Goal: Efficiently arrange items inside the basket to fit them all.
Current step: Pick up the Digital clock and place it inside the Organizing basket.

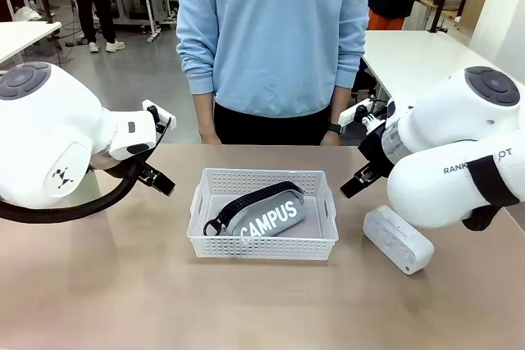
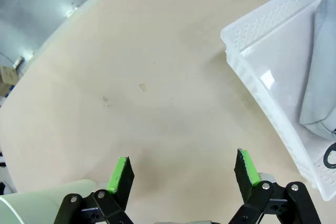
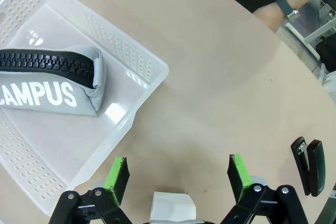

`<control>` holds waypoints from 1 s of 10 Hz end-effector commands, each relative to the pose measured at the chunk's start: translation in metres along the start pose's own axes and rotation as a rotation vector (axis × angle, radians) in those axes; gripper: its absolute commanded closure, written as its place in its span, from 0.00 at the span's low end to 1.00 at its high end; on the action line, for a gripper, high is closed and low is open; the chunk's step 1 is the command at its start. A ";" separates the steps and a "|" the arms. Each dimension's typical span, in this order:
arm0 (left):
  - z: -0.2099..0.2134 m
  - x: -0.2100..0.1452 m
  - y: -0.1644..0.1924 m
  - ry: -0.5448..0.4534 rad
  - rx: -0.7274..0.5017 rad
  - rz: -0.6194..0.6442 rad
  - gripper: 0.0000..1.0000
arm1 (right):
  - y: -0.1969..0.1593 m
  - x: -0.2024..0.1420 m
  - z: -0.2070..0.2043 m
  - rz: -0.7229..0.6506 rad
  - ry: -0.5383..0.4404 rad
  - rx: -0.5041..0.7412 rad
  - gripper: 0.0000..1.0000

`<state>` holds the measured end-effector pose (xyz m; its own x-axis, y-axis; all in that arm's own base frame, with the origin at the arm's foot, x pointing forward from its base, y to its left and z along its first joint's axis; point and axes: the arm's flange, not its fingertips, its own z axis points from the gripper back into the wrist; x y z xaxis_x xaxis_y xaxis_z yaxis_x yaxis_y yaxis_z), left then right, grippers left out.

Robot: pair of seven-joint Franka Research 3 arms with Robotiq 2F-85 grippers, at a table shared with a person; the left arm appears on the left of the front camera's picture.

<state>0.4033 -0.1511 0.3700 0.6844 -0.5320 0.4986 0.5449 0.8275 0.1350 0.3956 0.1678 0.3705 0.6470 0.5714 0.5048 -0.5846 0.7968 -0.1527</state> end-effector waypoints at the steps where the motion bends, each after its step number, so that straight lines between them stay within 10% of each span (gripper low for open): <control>1: 0.000 0.000 0.000 0.000 0.000 -0.001 0.00 | 0.000 0.000 0.000 -0.001 -0.001 0.000 0.00; 7: 0.075 -0.031 0.006 -0.007 -0.212 -0.011 0.00 | -0.032 -0.015 0.077 -0.084 0.028 0.188 0.00; 10: 0.146 -0.072 0.043 -0.100 -0.455 -0.013 0.00 | -0.094 -0.058 0.151 -0.211 -0.135 0.459 0.00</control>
<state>0.3534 -0.1001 0.4781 0.6206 -0.5273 0.5804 0.7279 0.6626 -0.1763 0.3549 0.0740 0.4797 0.7106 0.4132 0.5695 -0.6228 0.7460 0.2358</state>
